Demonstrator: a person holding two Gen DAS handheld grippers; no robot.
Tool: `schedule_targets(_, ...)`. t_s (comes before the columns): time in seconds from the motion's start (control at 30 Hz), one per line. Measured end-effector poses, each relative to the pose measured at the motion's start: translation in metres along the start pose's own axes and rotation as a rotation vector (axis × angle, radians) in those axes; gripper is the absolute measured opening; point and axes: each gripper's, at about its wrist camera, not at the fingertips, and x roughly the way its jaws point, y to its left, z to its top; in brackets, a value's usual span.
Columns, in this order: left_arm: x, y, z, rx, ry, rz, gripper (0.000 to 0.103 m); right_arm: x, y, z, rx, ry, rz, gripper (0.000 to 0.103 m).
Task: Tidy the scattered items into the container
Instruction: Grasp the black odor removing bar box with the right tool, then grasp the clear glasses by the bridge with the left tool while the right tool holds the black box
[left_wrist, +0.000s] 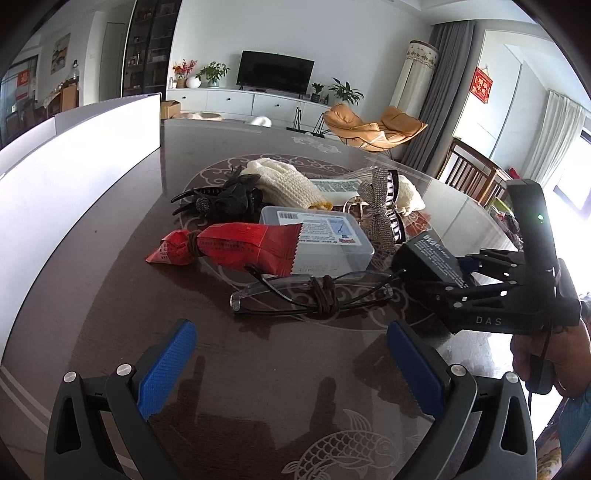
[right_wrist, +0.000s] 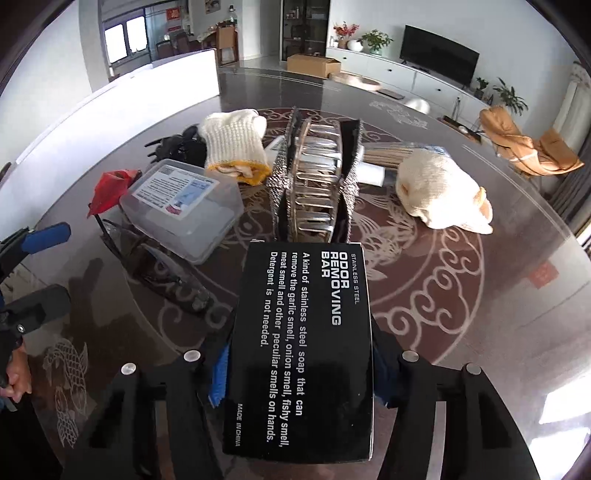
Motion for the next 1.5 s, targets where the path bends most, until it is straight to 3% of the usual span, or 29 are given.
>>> schedule_targets(0.17, 0.001, 0.021, 0.004, 0.043, 0.060, -0.008, 0.103, -0.025, -0.021, -0.042, 0.155, -0.020, -0.046, 0.060)
schedule_targets(0.33, 0.016, 0.026, 0.010, 0.194, 0.162, -0.125, 0.103, -0.043, -0.025, -0.069, 0.202, -0.047, -0.079, 0.060)
schedule_targets(0.47, 0.037, 0.014, 0.016, 0.323, 0.204, -0.063, 0.103, -0.047, -0.021, -0.081, 0.229, -0.083, -0.096, 0.060)
schedule_targets(0.57, 0.048, 0.006, 0.025, 0.365, 0.213, -0.070, 0.103, -0.047, -0.020, -0.081, 0.238, -0.084, -0.102, 0.061)
schedule_targets(0.63, 0.051, -0.003, 0.028, 0.393, 0.225, -0.146, 0.103, -0.046, -0.020, -0.080, 0.238, -0.084, -0.104, 0.061)
schedule_targets(0.8, 0.033, -0.031, 0.012, 0.542, 0.314, -0.466, 0.103, -0.046, -0.019, -0.081, 0.237, -0.085, -0.105, 0.061)
schedule_targets(0.83, 0.028, -0.034, 0.007, 0.563, 0.327, -0.500, 0.103, -0.046, -0.019, -0.081, 0.237, -0.085, -0.105, 0.061)
schedule_targets(0.87, 0.025, -0.037, 0.003, 0.579, 0.326, -0.492, 0.103, -0.046, -0.019, -0.081, 0.237, -0.085, -0.106, 0.061)
schedule_targets(1.0, 0.031, -0.035, 0.008, 0.540, 0.293, -0.320, 0.103, -0.046, -0.019, -0.081, 0.237, -0.085, -0.106, 0.061)
schedule_targets(1.13, 0.052, -0.043, 0.023, 0.494, 0.311, -0.240, 0.103, -0.046, -0.019, -0.081, 0.235, -0.084, -0.113, 0.060)
schedule_targets(1.23, 0.066, -0.063, 0.024, 0.526, 0.324, -0.105, 0.103, -0.046, -0.020, -0.081, 0.234, -0.084, -0.117, 0.060)
schedule_targets(1.5, 0.077, -0.098, 0.028, 0.492, 0.348, -0.083, 0.103, -0.047, -0.024, -0.082, 0.255, -0.086, -0.114, 0.062)
